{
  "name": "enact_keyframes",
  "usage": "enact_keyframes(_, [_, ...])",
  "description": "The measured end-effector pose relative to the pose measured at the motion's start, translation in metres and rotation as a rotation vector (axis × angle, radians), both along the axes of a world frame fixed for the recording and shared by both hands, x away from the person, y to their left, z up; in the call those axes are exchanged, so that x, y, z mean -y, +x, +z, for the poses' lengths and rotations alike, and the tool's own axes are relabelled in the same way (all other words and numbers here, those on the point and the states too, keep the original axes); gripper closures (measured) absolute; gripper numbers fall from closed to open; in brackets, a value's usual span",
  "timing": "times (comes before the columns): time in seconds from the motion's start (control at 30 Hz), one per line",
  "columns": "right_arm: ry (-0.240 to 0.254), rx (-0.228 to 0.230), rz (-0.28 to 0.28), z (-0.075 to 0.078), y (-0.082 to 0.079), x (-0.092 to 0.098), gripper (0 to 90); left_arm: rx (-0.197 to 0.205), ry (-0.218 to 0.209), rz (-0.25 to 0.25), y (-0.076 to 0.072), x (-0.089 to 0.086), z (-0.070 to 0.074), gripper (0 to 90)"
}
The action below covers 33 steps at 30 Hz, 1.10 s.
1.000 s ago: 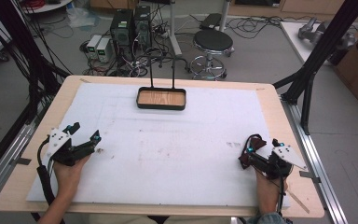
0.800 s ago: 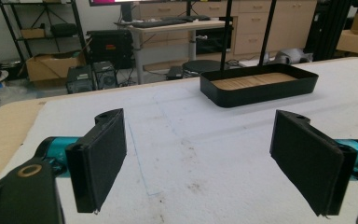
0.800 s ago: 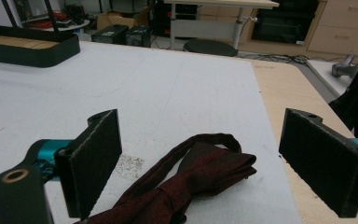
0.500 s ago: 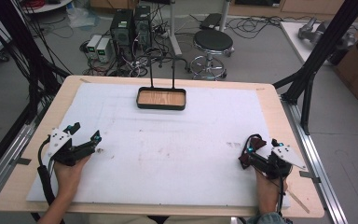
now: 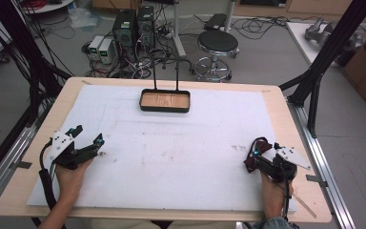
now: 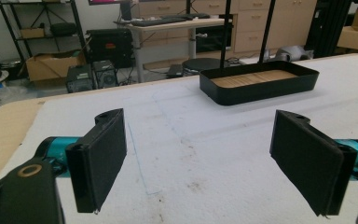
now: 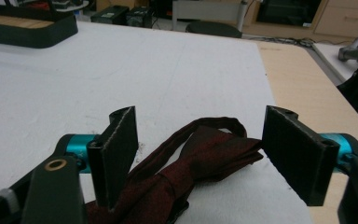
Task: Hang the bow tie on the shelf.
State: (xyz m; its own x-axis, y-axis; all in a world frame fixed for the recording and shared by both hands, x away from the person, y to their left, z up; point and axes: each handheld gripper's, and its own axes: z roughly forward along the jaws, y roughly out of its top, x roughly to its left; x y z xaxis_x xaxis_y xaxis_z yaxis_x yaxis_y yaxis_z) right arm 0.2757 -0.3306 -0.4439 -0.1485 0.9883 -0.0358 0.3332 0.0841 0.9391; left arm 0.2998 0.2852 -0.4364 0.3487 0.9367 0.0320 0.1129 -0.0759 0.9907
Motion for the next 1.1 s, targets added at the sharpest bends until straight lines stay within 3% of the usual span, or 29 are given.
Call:
enact_keyframes(0.23, [-0.039,-0.088,0.006,-0.001,0.007,-0.003,34.3,0.0,0.003,-0.002,0.0,0.0,0.0,18.9])
enact_keyframes(0.4, [-0.062,-0.119,0.003,-0.002,0.009,-0.006,37.9,-0.001,0.003,-0.003,0.0,0.0,0.0,19.0])
enact_keyframes(0.47, [-0.076,-0.178,0.006,-0.003,0.013,-0.007,40.1,-0.001,0.004,-0.003,0.0,0.0,0.0,19.0])
enact_keyframes(0.6, [-0.066,-0.207,0.017,-0.003,0.016,-0.007,45.1,-0.002,0.004,-0.003,0.0,0.0,0.0,19.0])
enact_keyframes(0.83, [-0.018,-0.244,0.046,-0.004,0.019,-0.004,64.9,-0.001,0.005,-0.002,0.0,0.001,0.0,19.2])
enact_keyframes(1.1, [0.034,-0.259,0.029,-0.004,0.02,0.001,76.0,-0.001,0.007,-0.003,0.0,0.001,0.0,19.3])
